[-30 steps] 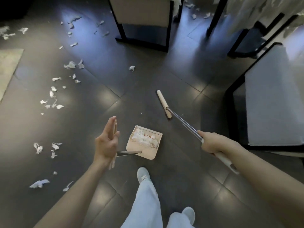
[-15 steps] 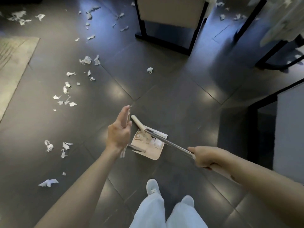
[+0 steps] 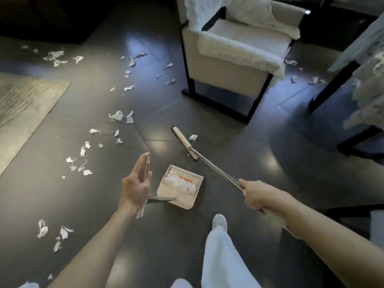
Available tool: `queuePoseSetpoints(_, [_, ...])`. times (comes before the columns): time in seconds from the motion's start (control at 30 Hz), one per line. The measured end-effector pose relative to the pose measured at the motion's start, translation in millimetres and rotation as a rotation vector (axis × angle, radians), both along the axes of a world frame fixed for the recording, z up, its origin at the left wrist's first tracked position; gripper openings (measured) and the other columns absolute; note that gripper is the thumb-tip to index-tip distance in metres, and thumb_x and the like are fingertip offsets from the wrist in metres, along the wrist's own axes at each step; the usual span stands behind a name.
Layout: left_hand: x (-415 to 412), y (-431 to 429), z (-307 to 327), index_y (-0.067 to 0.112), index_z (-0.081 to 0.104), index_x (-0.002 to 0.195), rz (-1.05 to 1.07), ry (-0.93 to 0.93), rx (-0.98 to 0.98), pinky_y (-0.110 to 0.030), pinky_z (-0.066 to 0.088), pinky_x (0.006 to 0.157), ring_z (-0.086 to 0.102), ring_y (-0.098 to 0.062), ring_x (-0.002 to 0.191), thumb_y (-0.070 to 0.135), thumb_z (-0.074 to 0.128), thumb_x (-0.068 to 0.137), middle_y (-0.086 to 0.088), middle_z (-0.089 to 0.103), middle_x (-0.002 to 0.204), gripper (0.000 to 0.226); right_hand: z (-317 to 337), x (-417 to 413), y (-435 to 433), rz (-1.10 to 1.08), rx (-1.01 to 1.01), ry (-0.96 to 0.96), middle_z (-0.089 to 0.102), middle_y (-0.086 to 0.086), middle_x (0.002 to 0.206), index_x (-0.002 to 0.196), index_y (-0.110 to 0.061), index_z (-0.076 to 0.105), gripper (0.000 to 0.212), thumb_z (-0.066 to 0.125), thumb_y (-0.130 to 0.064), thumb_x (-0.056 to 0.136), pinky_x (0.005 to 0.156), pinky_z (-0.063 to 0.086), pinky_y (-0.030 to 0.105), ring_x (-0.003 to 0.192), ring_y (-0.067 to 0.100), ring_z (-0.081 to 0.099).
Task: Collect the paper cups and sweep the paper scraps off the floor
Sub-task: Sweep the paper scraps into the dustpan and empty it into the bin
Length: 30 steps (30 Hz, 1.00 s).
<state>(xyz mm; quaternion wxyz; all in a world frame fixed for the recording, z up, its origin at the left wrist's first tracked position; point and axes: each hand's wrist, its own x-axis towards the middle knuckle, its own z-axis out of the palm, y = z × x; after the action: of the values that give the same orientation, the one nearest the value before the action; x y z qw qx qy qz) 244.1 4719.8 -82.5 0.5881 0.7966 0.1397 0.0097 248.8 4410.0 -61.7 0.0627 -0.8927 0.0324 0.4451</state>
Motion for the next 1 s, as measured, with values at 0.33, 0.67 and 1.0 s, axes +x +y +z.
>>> queuePoseSetpoints(0.33, [175, -33, -5, 0.038, 0.050, 0.134, 0.038, 0.045, 0.250, 0.008, 0.028, 0.080, 0.041, 0.035, 0.095, 0.002, 0.057, 0.089, 0.026, 0.053, 0.115, 0.058, -17, 224, -24, 0.040, -0.090, 0.002, 0.053, 0.005, 0.085, 0.132, -0.012, 0.044, 0.062, 0.056, 0.001, 0.072, 0.039, 0.035, 0.021, 0.060, 0.017, 0.049])
queuePoseSetpoints(0.67, [251, -24, -14, 0.063, 0.049, 0.117, 0.059, 0.082, 0.202, -0.001, 0.033, 0.093, 0.049, 0.022, 0.107, 0.000, 0.056, 0.088, 0.036, 0.055, 0.115, 0.069, -39, 270, -30, 0.325, -0.087, 0.201, 0.058, 0.011, 0.122, 0.144, -0.019, 0.030, 0.072, 0.049, -0.003, 0.077, 0.062, 0.047, 0.026, 0.103, 0.030, 0.060])
queuePoseSetpoints(1.0, [170, -48, -2, 0.066, 0.044, 0.122, 0.153, 0.090, 0.208, 0.002, 0.027, 0.096, 0.045, 0.016, 0.117, 0.002, 0.055, 0.090, 0.046, 0.048, 0.117, 0.072, 31, 248, -77, 0.525, -0.055, 0.142, 0.057, 0.005, 0.112, 0.152, -0.036, 0.008, 0.082, 0.043, -0.004, 0.085, 0.076, 0.057, 0.032, 0.088, 0.020, 0.062])
